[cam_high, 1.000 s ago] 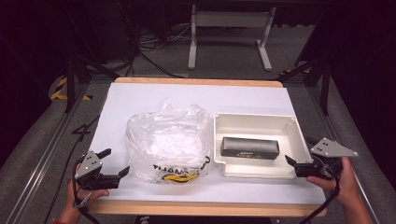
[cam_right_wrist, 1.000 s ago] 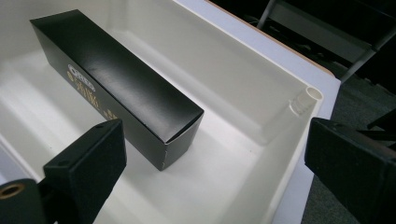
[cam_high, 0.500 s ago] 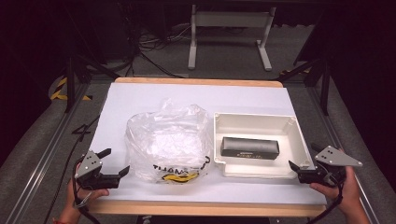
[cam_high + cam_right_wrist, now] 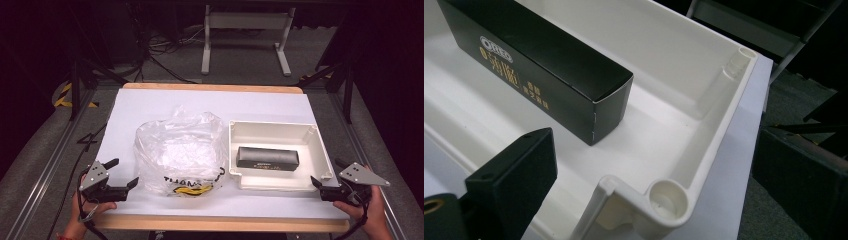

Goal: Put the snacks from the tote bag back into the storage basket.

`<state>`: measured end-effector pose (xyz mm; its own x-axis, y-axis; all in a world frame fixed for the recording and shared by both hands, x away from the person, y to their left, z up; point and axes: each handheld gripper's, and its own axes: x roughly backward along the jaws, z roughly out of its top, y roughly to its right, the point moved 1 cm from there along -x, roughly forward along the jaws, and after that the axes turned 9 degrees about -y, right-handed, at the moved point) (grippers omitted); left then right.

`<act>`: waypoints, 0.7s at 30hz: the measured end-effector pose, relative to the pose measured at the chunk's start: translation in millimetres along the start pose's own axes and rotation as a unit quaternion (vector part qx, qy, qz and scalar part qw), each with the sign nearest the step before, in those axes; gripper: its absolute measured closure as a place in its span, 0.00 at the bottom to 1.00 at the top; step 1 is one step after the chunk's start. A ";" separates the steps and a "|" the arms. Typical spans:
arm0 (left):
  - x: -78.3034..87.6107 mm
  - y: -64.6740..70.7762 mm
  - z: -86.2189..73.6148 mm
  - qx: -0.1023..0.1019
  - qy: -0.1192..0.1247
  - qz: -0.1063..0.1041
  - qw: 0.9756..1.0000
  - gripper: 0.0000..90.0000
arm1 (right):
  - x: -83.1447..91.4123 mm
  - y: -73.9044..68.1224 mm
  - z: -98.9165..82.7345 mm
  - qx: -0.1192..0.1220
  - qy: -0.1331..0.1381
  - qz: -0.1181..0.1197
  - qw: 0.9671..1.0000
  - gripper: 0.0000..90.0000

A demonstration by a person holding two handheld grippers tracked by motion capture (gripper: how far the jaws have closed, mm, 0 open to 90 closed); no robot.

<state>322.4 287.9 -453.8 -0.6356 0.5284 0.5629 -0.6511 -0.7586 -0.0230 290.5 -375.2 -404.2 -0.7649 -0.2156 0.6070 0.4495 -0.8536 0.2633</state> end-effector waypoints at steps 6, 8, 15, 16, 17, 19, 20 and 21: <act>-0.6 -0.8 -0.4 0.002 -0.001 0.000 1.000 0.07 | -1.5 -0.4 -7.8 -0.011 0.006 0.000 1.000 0.05; -0.6 -0.6 -0.4 0.002 0.000 0.000 1.000 0.07 | -1.0 -1.1 -11.8 -0.016 0.009 -0.002 1.000 0.05; -0.5 -0.6 -0.5 0.004 0.001 0.002 1.000 0.07 | -3.1 -1.9 -22.2 -0.033 0.015 -0.005 0.999 0.05; -0.5 -0.8 -0.3 0.004 0.001 0.002 1.000 0.07 | -3.6 -1.7 -23.7 -0.034 0.017 -0.006 0.999 0.05; -0.5 -0.9 -0.3 0.003 0.002 0.002 1.000 0.07 | -3.4 -2.2 -25.3 -0.037 0.019 -0.005 0.999 0.05; -0.6 -0.9 -0.3 0.003 0.001 0.002 1.000 0.07 | -3.8 -2.3 -26.9 -0.035 0.023 -0.011 0.999 0.06; -0.6 -1.1 -0.4 0.003 0.001 0.002 1.000 0.07 | -4.0 -3.1 -28.4 -0.031 0.022 -0.019 0.999 0.06; -0.6 -1.5 -0.4 0.002 0.002 0.003 1.000 0.07 | -4.4 -3.8 -29.6 -0.033 0.025 -0.016 0.999 0.06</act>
<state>323.6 288.9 -454.5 -0.6408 0.5257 0.5595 -0.6457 -0.7633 -0.0223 278.5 -385.0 -430.1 -0.8006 -0.2097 0.5613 0.3946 -0.8895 0.2305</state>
